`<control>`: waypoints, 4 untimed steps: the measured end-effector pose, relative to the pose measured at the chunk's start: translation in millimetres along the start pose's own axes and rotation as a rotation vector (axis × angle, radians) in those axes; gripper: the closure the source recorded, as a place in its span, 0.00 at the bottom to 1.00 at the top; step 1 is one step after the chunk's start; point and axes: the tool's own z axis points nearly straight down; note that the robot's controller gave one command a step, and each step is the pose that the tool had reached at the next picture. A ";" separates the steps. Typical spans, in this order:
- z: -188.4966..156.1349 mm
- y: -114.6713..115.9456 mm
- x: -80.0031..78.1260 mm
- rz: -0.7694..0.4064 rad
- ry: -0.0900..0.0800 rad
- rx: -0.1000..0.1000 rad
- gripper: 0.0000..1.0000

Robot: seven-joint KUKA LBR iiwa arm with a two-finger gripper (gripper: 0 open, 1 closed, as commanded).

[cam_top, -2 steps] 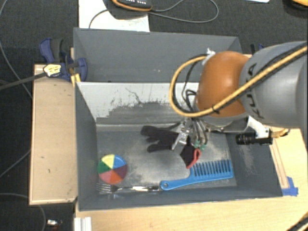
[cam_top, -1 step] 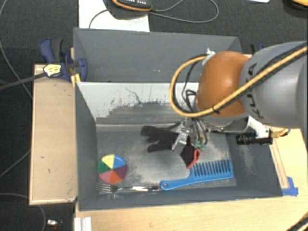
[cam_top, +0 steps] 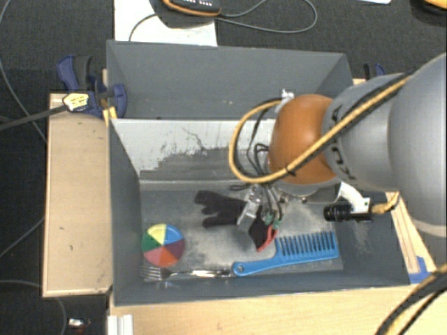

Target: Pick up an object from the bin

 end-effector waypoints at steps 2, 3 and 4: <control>31.3 11.8 9.6 0.052 0.003 0.002 1.00; -13.1 9.5 9.5 0.169 0.002 0.003 1.00; 16.3 19.3 12.9 -0.136 0.000 0.000 1.00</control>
Offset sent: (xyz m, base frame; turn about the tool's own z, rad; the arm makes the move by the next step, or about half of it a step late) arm -0.0096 0.0228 -0.0379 0.2314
